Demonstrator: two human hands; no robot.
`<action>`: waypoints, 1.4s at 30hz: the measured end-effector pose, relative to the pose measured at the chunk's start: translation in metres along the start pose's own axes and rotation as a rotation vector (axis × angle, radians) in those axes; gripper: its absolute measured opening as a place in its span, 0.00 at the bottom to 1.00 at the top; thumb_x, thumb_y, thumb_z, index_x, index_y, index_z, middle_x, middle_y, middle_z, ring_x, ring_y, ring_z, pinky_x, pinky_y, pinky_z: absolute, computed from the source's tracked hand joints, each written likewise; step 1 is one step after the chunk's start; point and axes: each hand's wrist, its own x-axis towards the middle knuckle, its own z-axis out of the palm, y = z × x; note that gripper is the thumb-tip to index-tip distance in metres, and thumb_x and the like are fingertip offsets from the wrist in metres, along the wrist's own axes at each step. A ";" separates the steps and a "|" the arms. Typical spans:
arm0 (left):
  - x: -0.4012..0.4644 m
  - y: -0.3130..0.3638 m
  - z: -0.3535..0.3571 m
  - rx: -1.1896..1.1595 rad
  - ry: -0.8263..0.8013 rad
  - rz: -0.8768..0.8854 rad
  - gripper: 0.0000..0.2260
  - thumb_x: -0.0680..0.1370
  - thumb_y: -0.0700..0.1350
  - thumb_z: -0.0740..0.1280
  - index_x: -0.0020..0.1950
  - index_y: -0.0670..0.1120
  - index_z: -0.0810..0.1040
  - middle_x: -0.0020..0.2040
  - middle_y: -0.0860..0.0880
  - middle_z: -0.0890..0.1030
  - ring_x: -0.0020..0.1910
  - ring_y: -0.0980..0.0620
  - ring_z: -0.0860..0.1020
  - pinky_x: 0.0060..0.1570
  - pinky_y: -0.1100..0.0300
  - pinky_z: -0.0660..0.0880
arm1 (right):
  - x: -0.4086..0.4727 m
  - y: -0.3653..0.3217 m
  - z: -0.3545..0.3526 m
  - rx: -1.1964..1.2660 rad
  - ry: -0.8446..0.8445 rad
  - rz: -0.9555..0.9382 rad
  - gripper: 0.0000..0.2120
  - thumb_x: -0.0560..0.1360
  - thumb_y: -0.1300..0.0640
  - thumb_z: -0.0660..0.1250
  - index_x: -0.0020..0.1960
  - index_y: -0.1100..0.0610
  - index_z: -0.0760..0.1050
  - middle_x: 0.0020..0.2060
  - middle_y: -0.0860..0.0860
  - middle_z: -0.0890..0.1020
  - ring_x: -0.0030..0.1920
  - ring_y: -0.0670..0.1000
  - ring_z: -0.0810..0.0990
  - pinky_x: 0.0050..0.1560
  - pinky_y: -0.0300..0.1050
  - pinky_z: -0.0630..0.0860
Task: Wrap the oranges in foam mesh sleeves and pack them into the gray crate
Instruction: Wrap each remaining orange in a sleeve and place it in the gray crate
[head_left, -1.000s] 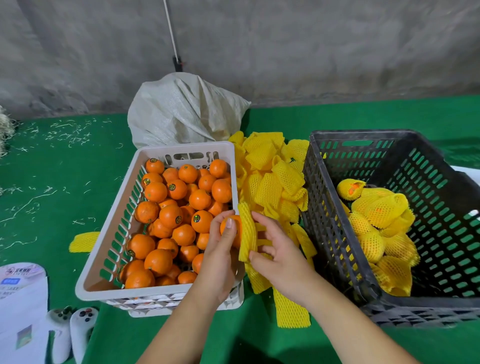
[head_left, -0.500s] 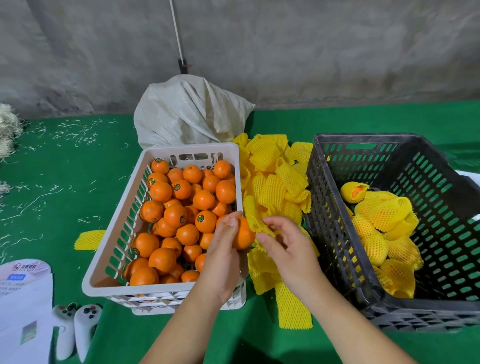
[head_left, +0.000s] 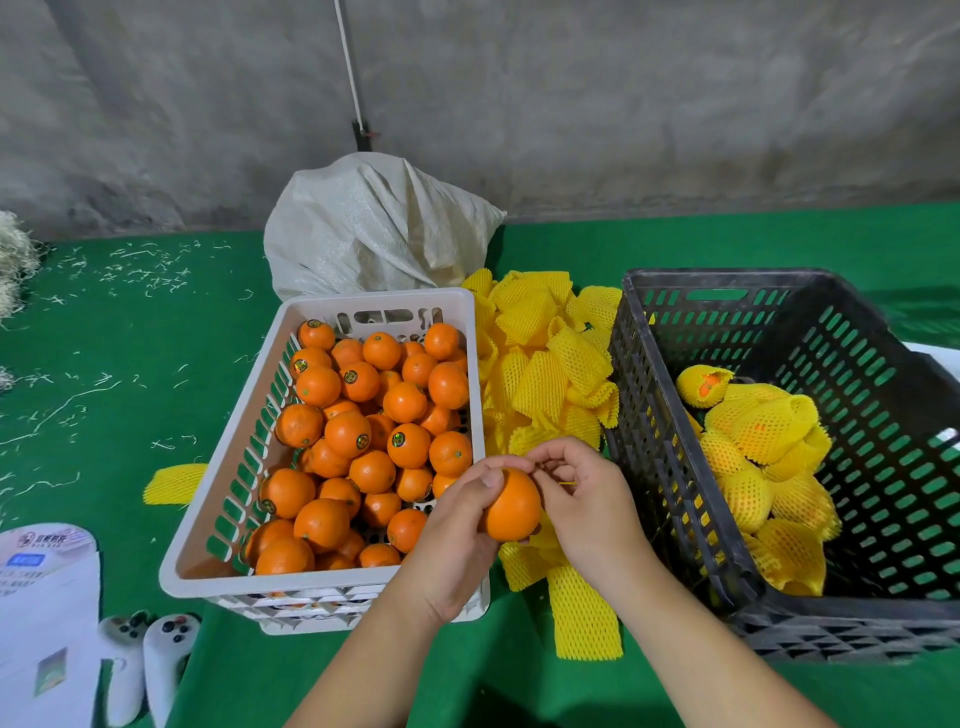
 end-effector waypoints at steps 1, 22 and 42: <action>0.001 0.000 0.001 0.001 0.032 0.002 0.22 0.72 0.64 0.74 0.58 0.50 0.86 0.59 0.46 0.83 0.49 0.48 0.81 0.42 0.55 0.77 | 0.000 0.001 -0.001 0.012 -0.004 -0.003 0.06 0.79 0.59 0.71 0.51 0.48 0.81 0.43 0.41 0.83 0.47 0.42 0.82 0.46 0.38 0.80; 0.004 -0.008 -0.006 -0.157 0.048 0.015 0.26 0.79 0.46 0.73 0.75 0.47 0.69 0.70 0.39 0.79 0.70 0.39 0.77 0.68 0.47 0.77 | -0.012 -0.010 0.003 -0.034 0.009 -0.178 0.10 0.83 0.59 0.63 0.61 0.48 0.76 0.48 0.40 0.78 0.49 0.44 0.78 0.51 0.46 0.77; 0.006 -0.011 -0.005 -0.128 0.074 0.092 0.33 0.72 0.42 0.75 0.74 0.56 0.67 0.59 0.42 0.82 0.54 0.43 0.81 0.48 0.48 0.78 | -0.013 0.005 0.006 -0.241 0.067 -0.355 0.19 0.79 0.62 0.68 0.68 0.51 0.74 0.58 0.41 0.72 0.54 0.42 0.75 0.52 0.49 0.80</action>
